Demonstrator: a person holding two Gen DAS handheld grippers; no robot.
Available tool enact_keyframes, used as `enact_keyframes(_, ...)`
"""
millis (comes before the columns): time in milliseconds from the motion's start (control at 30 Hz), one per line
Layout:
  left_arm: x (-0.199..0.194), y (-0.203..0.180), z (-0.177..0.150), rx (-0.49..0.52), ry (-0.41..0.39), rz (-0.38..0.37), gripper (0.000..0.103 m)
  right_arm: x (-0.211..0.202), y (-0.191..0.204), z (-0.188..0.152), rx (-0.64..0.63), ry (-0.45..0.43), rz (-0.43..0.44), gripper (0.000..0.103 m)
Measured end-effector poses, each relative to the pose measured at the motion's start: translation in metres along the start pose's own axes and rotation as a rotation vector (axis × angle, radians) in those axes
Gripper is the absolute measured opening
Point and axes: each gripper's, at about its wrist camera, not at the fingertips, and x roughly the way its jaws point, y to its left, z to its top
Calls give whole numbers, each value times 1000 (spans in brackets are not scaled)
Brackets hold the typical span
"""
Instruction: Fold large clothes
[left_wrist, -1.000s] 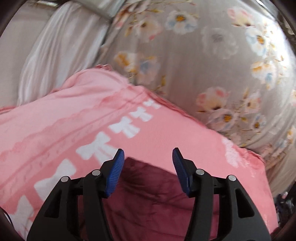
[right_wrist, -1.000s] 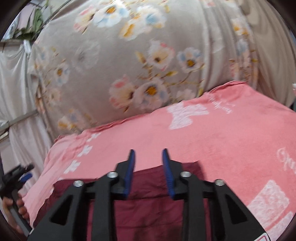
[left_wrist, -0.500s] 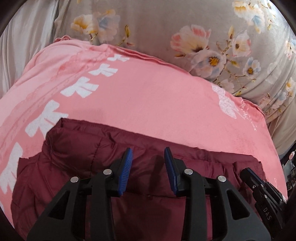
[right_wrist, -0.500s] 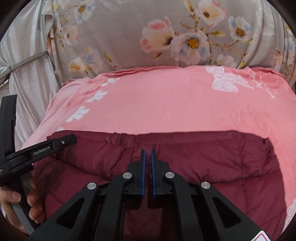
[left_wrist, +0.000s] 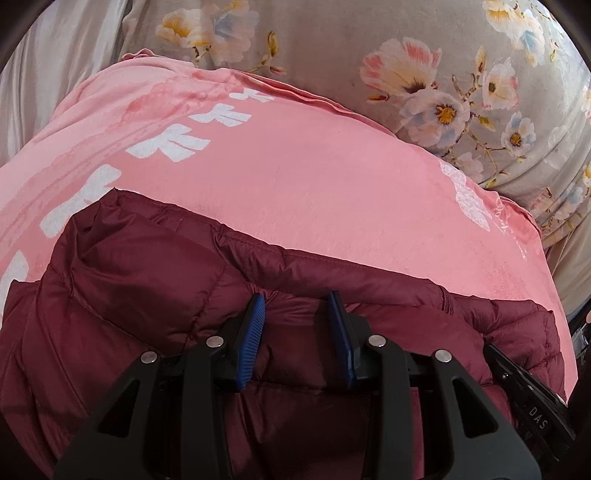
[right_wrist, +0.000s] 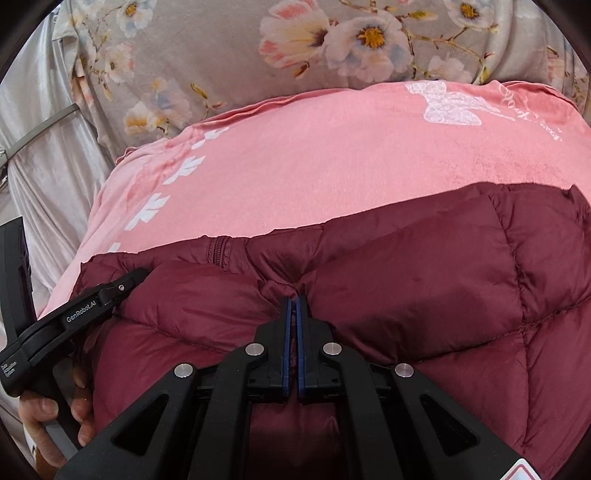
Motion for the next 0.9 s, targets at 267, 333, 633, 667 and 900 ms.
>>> enact_keyframes(267,7,-3,-2,18,13,23,34,6,2,-1,-11,37,-11,0)
enact_keyframes(333,7,-3,-2,18,15,24,34,0,6,0,-19,22,-40,0)
enact_keyframes(633,-19,16,3,-88,-31,-88,46,-39,82,-15,-172,-58,32,13)
enact_keyframes(667,-30,21,4,-109,-48,-97,52,-37,86,-16,-179,-52,35,13)
enact_keyframes(900,-98,81,11,-191,-118,-39,72,-13,93,-32,-170,8,23,9)
